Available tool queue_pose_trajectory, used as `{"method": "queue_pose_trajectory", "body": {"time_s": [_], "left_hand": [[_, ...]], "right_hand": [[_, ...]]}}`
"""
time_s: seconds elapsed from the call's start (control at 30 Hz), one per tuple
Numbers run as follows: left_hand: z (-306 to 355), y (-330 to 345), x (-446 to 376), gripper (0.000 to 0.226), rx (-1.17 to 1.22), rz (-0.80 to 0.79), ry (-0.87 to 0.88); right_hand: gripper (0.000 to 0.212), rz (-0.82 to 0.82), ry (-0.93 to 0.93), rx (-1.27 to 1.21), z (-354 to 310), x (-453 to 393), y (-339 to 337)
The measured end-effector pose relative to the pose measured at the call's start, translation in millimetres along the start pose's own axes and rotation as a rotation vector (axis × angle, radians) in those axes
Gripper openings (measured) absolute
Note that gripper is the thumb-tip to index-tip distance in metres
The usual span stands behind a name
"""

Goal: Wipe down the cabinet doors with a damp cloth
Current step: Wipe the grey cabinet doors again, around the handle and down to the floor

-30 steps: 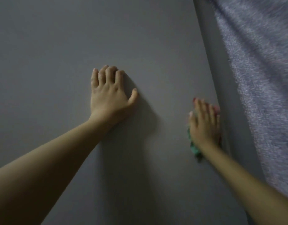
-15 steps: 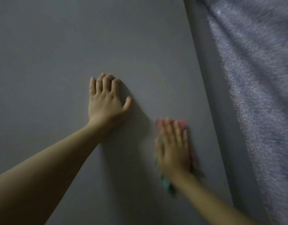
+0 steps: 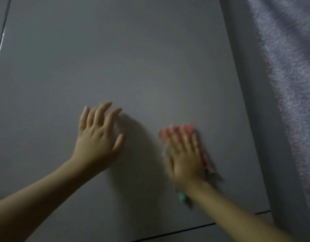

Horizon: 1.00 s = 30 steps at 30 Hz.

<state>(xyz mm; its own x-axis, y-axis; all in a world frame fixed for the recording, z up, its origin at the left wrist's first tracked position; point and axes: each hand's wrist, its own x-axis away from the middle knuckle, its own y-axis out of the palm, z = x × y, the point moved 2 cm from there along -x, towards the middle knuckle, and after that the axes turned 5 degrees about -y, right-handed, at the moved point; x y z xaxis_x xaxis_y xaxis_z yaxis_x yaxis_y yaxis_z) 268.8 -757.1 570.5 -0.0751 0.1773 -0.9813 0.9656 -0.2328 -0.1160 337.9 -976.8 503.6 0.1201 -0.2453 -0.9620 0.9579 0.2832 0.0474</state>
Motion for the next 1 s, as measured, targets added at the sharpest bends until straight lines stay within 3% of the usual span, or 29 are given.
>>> {"method": "queue_pose_trajectory", "body": {"time_s": [0.1,0.17,0.2,0.3,0.33,0.37,0.5,0.57,0.63,0.67,0.8,0.83,0.87,1.0], "left_hand": [[-20,7,13,0.062,-0.018,-0.048,0.018],[-26,12,14,0.065,-0.006,-0.06,0.029],[-27,14,14,0.067,-0.007,-0.062,0.033],[-27,15,13,0.069,0.016,-0.072,0.047],[-27,13,12,0.07,0.047,-0.067,0.054],[-28,10,12,0.071,0.092,-0.062,0.06],[-32,-4,16,0.075,0.223,-0.093,-0.009],[-41,-13,31,0.072,0.137,-0.085,-0.054],[-52,-19,47,0.068,0.048,-0.08,-0.074],[-61,-25,57,0.068,0.019,-0.083,-0.102],[-86,-37,93,0.068,-0.004,-0.096,-0.236],[-92,-40,103,0.066,-0.023,-0.094,-0.254],[-94,-40,110,0.065,-0.042,-0.093,-0.266],[-106,-48,134,0.064,-0.077,-0.115,-0.321]], "right_hand": [[0.057,-0.119,-0.489,-0.097,1,1,-10],[0.058,-0.107,-0.535,-0.048,34,-36,-5],[0.057,-0.08,-0.397,-0.03,50,-58,-1],[0.062,0.058,0.352,0.009,59,-111,7],[0.064,0.067,0.481,0.002,38,-117,12],[0.064,0.08,0.465,-0.011,9,-116,15],[0.055,0.012,-0.279,-0.116,-102,-41,15],[0.054,-0.069,-0.515,-0.189,-104,-26,7],[0.054,-0.072,-0.6,-0.145,-82,-48,8],[0.055,-0.054,-0.55,-0.119,-76,-68,13],[0.059,0.088,0.199,-0.08,-86,-146,25],[0.061,0.099,0.259,-0.099,-110,-151,30],[0.061,0.103,0.187,-0.12,-135,-147,32],[0.054,-0.078,-0.563,-0.182,-199,-71,28]]}}
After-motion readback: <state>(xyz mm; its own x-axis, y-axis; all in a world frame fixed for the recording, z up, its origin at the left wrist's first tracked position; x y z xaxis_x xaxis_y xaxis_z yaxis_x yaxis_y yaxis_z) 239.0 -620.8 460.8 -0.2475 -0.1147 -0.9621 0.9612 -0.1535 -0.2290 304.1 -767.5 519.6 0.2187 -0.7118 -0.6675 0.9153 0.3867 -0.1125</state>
